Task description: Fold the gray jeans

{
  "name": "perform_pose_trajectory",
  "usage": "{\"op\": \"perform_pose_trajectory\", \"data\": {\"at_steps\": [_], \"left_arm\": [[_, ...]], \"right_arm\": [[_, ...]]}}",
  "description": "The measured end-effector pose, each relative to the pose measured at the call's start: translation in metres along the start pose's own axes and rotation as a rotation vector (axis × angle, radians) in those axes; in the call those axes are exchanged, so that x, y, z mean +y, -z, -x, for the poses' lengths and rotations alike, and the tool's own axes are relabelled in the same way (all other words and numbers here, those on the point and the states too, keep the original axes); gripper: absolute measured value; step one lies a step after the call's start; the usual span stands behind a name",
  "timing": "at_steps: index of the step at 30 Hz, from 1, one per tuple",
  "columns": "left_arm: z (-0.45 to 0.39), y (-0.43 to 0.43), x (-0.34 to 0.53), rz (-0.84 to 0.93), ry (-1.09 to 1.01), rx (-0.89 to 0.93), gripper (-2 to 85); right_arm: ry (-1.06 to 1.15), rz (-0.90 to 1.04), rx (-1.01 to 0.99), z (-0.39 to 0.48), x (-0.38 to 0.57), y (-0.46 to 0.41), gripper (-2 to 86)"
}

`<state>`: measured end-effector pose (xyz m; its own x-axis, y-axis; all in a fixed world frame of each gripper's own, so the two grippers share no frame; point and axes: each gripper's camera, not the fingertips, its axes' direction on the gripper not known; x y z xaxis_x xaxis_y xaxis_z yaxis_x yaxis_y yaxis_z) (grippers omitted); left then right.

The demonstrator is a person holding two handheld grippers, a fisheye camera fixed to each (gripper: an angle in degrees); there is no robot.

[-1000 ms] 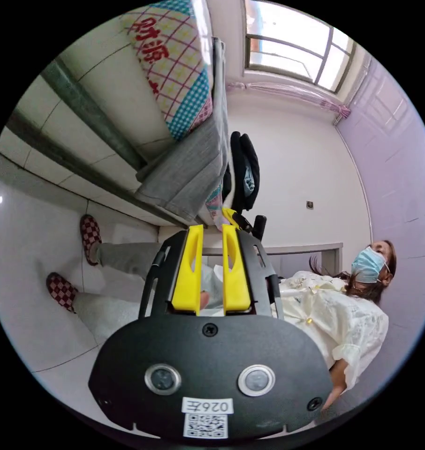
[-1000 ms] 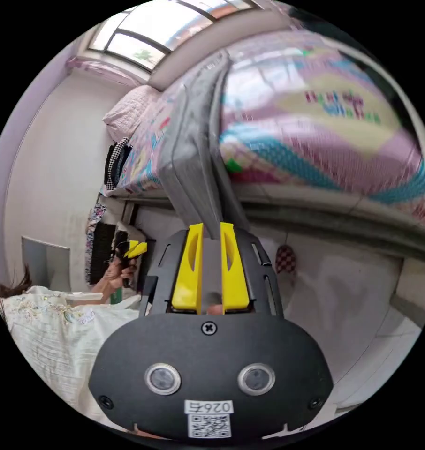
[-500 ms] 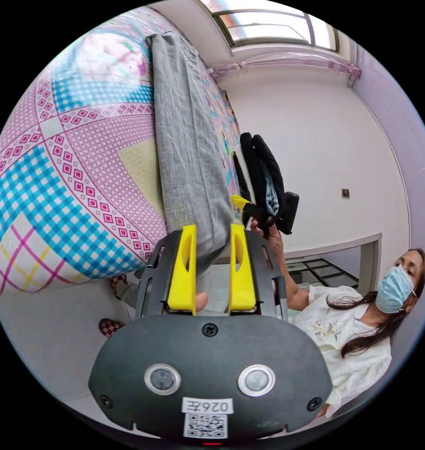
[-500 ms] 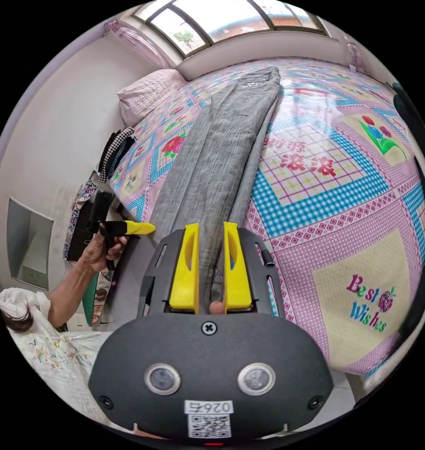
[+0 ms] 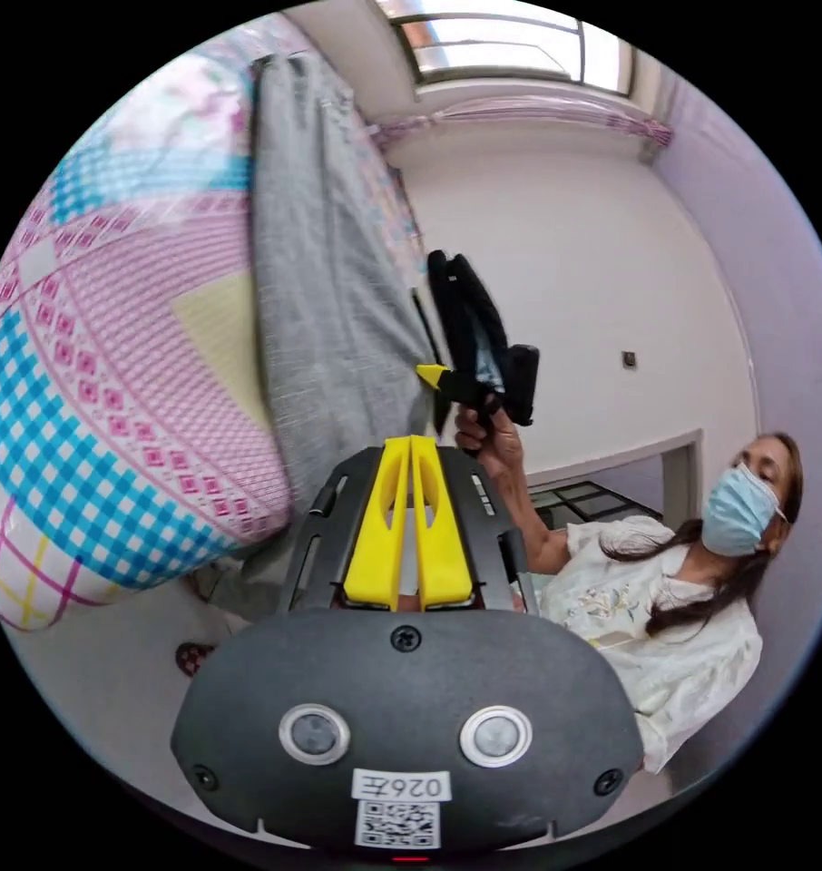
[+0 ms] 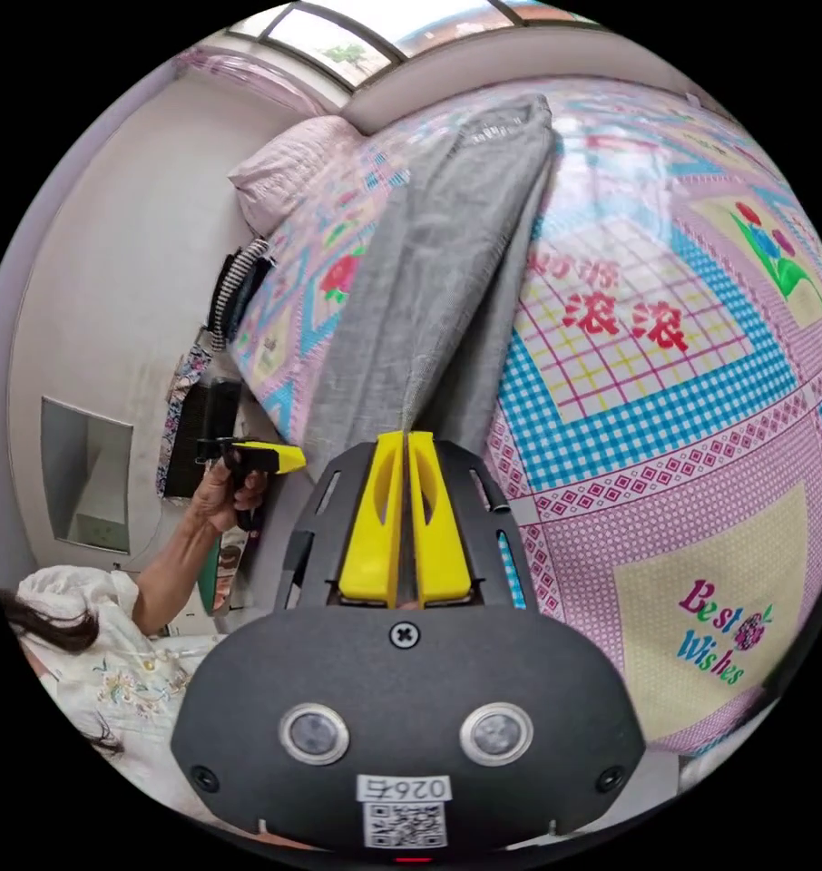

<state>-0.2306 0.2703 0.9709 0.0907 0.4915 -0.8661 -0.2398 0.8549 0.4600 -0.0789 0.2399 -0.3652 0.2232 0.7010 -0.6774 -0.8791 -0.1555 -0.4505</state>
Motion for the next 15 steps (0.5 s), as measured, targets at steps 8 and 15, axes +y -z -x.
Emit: {"op": "perform_pose_trajectory", "data": {"at_steps": [8, 15], "left_arm": [[-0.042, 0.003, 0.037, -0.082, 0.019, -0.213, -1.0], [-0.078, -0.016, 0.051, -0.2, 0.0, -0.264, -1.0]], "right_arm": [[-0.099, -0.009, -0.032, -0.038, 0.03, 0.01, -0.7], [-0.134, -0.091, 0.032, -0.04, 0.068, 0.01, 4.4]]}}
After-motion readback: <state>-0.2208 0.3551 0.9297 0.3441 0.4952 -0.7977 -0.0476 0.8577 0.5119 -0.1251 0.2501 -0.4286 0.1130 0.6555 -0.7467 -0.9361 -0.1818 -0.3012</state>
